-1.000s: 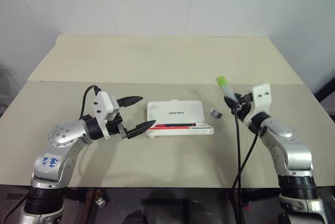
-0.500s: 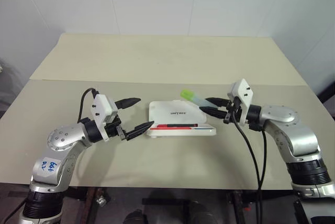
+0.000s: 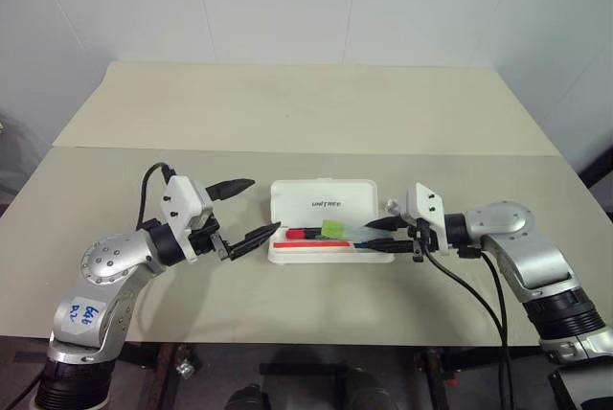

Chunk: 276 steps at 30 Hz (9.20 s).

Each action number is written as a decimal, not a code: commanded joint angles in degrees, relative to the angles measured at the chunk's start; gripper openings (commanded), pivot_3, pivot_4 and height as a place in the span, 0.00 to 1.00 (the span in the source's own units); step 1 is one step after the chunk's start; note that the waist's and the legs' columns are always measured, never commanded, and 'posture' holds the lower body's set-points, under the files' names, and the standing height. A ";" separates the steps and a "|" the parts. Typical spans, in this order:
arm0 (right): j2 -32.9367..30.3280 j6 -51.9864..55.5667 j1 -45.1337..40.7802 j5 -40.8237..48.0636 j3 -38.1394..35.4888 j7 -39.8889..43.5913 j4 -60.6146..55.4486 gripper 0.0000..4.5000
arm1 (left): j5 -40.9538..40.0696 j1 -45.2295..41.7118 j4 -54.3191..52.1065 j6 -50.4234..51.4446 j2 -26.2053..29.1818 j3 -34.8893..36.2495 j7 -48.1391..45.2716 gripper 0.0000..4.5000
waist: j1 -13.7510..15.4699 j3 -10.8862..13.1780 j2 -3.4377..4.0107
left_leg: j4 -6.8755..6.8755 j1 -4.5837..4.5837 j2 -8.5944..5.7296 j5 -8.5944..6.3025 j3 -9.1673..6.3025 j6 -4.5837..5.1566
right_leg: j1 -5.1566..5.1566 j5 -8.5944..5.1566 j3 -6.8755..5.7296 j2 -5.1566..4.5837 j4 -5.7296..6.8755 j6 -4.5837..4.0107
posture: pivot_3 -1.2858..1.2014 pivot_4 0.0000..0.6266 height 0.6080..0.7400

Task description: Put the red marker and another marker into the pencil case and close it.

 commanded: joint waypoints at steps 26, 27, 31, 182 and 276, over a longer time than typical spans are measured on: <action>9.01 0.95 1.16 -1.25 6.61 -1.21 -6.83 0.25 | -1.13 0.54 -3.39 0.41 0.64 1.30 1.88 1.00 | 0.03 0.00 0.00 | 0.05 0.03 0.00 0.01 0.00 -0.02 | 0.00 -0.01 0.00 0.00 0.12 -0.01 | 0.52 0.24 1.00; 9.06 0.90 1.15 -1.37 6.69 -1.21 -6.74 0.25 | -1.14 0.53 -3.50 0.48 0.62 1.30 2.00 1.00 | 0.04 0.00 0.00 | 0.05 0.03 0.00 0.01 0.00 -0.02 | 0.00 -0.01 0.00 0.00 0.13 -0.01 | 0.52 0.24 1.00; 9.72 0.44 0.75 -2.32 7.28 -1.56 -6.07 0.25 | -1.11 0.64 -3.59 0.46 0.61 1.29 2.23 1.00 | 0.00 0.00 0.00 | 0.05 0.03 0.00 0.01 0.00 -0.02 | 0.00 -0.01 0.00 0.00 0.13 -0.01 | 0.52 0.24 1.00; 6.56 -4.02 -12.72 -12.18 -7.41 -26.60 28.78 0.09 | -9.66 9.81 4.75 -4.72 15.72 13.32 -20.54 1.00 | -1.68 0.05 0.02 | 0.00 0.06 0.04 0.06 0.04 -0.12 | -0.07 -0.03 -0.02 -0.02 0.28 -0.25 | 0.52 0.24 1.00; -0.11 3.15 -5.52 9.07 -10.95 4.07 0.76 0.99 | -10.07 -6.80 27.43 -14.16 12.59 13.11 -28.33 1.00 | -1.23 0.10 -0.02 | 0.01 0.01 0.09 -0.05 0.16 -0.05 | -0.10 -0.02 -0.12 -0.01 0.30 -0.21 | 0.52 0.24 1.00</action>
